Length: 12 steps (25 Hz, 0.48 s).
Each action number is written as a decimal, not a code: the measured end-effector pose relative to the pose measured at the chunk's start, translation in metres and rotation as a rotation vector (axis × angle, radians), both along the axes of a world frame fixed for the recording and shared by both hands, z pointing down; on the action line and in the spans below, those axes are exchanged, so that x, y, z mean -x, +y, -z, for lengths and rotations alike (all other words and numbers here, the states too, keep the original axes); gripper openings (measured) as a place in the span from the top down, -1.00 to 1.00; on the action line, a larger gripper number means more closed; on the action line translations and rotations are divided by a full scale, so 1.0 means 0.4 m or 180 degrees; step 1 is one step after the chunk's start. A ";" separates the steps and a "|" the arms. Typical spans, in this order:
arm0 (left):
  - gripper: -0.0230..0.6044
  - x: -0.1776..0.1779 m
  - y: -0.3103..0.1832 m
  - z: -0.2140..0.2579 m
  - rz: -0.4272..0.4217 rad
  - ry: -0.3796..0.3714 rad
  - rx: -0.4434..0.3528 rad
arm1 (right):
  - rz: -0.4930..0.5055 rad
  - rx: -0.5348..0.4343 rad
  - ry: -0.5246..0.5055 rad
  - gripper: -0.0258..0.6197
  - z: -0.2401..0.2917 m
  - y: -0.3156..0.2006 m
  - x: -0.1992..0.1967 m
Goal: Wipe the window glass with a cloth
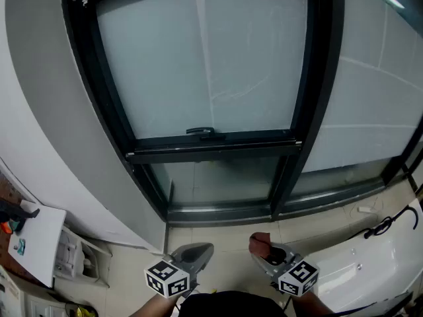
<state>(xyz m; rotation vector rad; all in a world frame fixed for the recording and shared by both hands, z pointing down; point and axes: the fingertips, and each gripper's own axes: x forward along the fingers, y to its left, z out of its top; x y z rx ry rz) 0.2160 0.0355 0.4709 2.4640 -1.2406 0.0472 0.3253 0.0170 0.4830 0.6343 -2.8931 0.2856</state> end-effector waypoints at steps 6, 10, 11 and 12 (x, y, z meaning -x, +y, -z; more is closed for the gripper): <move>0.87 -0.056 -0.014 0.001 0.0160 -0.0012 -0.0025 | 0.0135 -0.0042 0.0007 0.66 -0.012 -0.009 -0.053; 0.87 -0.049 -0.011 -0.009 0.0353 -0.0026 0.0014 | 0.0294 -0.0030 0.0028 0.66 -0.028 -0.027 -0.050; 0.87 -0.043 -0.005 -0.014 0.0387 -0.0042 0.0036 | 0.0329 -0.0032 0.0030 0.66 -0.029 -0.030 -0.043; 0.87 -0.034 0.000 -0.019 0.0420 -0.0062 0.0053 | 0.0363 -0.0035 0.0030 0.66 -0.030 -0.031 -0.034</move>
